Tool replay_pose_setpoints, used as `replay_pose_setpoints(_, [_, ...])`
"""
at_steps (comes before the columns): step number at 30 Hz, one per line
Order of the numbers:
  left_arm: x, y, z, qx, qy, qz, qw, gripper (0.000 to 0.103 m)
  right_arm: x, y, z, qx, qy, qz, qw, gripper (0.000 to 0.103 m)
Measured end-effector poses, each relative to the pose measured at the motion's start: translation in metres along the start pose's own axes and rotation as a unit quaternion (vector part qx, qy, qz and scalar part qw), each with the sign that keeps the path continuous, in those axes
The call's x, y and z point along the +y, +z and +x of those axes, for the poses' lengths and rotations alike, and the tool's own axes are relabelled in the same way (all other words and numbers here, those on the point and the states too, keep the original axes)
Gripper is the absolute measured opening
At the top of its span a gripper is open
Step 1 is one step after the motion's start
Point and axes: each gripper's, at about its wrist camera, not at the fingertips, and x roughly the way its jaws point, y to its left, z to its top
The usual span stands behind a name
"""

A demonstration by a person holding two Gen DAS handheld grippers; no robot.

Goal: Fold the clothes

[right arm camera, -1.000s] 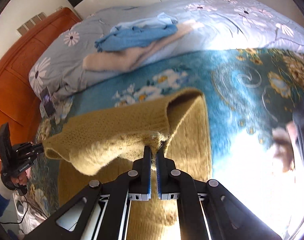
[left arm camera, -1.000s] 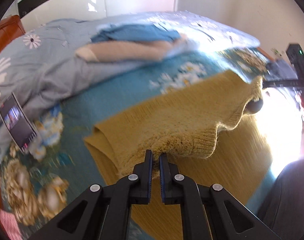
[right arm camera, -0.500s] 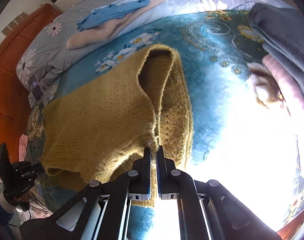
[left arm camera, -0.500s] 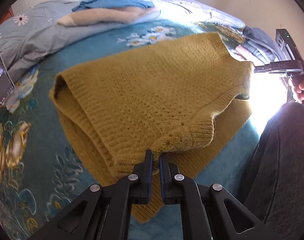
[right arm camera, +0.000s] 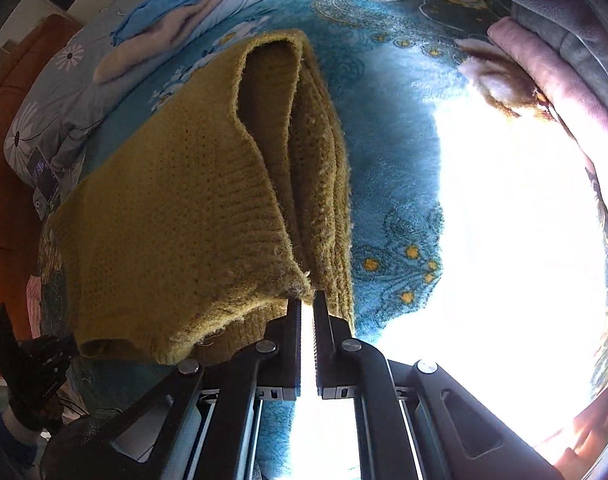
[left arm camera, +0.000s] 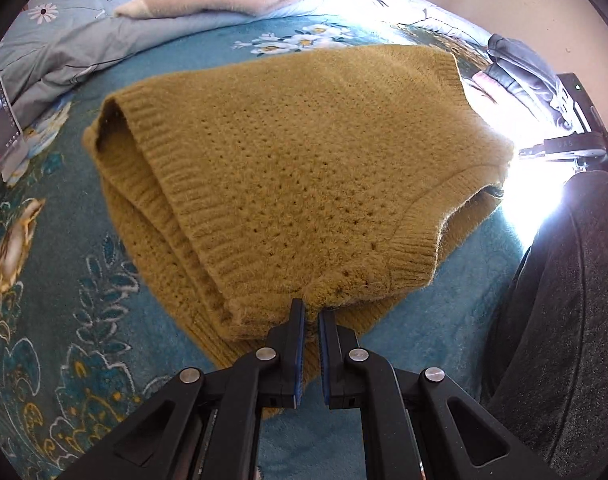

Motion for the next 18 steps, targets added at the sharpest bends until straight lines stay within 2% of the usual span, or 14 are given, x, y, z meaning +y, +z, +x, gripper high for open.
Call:
replay_pose_setpoints(5, [0.014,0.006,-0.014,-0.01,-0.033,-0.041,0.9986,0.012,0.0,0.0,-0.013,-0.007,0.002,0.01,1.0,0.005])
replay_pose_setpoints(7, [0.022,0.006,-0.021,-0.012,-0.049,-0.065,0.9966,0.017,0.001,0.001,-0.021,-0.009,0.005,0.01,1.0,0.007])
replay_pose_setpoints(9, [0.031,0.004,-0.026,-0.012,-0.065,-0.094,0.9933,0.021,0.003,0.003,-0.027,-0.012,0.02,0.018,1.0,0.018])
replay_pose_setpoints(10, [0.036,0.001,-0.028,-0.011,-0.073,-0.113,0.9909,0.027,0.003,0.004,-0.029,-0.012,0.034,0.026,0.999,0.032])
replay_pose_setpoints(11, [0.043,-0.002,-0.029,-0.008,-0.082,-0.135,0.9874,0.031,0.003,0.004,-0.029,-0.01,0.05,0.036,0.998,0.044])
replay_pose_setpoints(13, [0.058,-0.01,-0.028,-0.001,-0.107,-0.187,0.9766,0.035,0.003,0.006,-0.026,0.003,0.083,0.057,0.995,0.05])
replay_pose_setpoints(15, [0.071,-0.018,-0.029,-0.001,-0.132,-0.233,0.9636,0.035,0.005,0.009,-0.019,0.017,0.092,0.068,0.993,0.051])
replay_pose_setpoints(18, [0.079,-0.02,-0.024,-0.004,-0.166,-0.276,0.9466,0.037,0.007,0.014,-0.005,0.043,0.092,0.085,0.991,0.051])
